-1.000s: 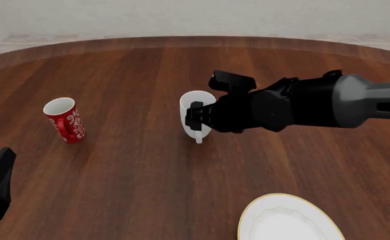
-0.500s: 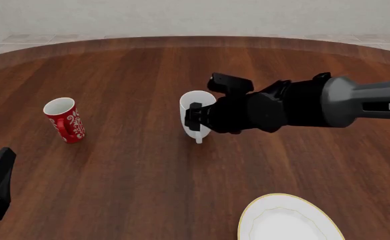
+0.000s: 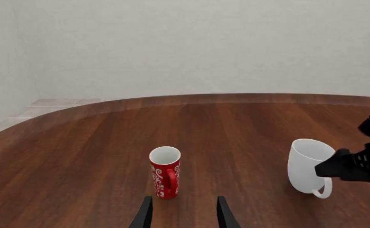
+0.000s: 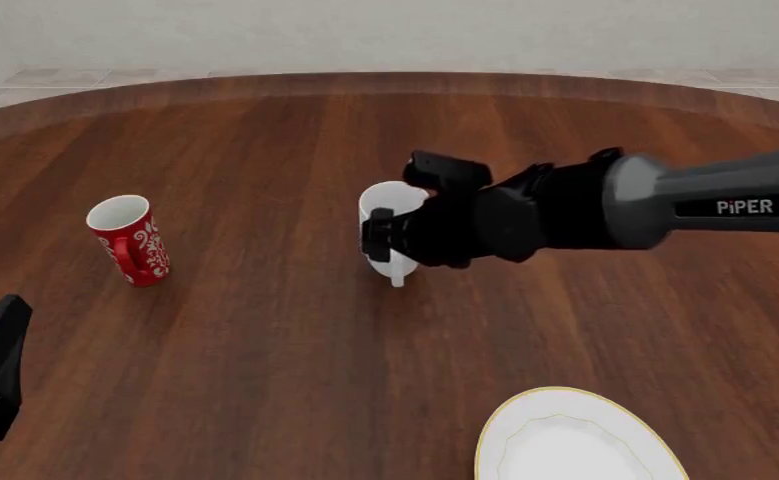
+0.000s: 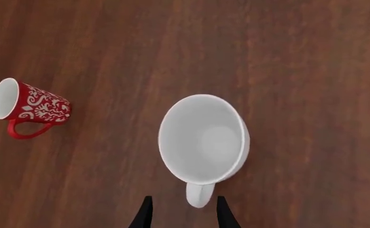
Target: Put the white mug on the plate.
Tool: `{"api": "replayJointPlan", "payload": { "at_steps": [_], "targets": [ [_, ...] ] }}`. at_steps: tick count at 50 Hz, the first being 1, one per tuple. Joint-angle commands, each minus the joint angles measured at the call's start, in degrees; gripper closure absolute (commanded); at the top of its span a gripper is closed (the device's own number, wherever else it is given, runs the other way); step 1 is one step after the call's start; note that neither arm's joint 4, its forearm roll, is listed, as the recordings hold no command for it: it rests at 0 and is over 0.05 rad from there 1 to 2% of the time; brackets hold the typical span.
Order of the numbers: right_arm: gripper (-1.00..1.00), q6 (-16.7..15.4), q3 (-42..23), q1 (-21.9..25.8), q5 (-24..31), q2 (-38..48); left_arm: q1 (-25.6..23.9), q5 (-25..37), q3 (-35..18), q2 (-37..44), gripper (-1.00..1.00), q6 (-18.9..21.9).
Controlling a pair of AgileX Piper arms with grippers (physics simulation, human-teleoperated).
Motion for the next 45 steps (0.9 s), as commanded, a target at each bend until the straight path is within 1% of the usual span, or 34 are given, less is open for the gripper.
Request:
{"api": "replayJointPlan", "payload": {
  "at_steps": [1,10,20,45],
  "targets": [
    [-1.0,0.4,-1.0,-0.1,-1.1,2.9,0.1,0.1,0.0,0.0,-1.0,0.0],
    [-1.0,1.1,0.1,0.0,-2.4,3.5,0.1,0.1,0.0,0.0,-1.0,0.0],
    [-1.0,1.1,0.8,0.2,-2.8,3.5,0.2,0.1,0.0,0.0,-1.0,0.0],
    [-1.0,1.2,-0.1,-0.4,-3.1,5.4,0.1,0.1,0.0,0.0,-1.0,0.0]
  ]
}}
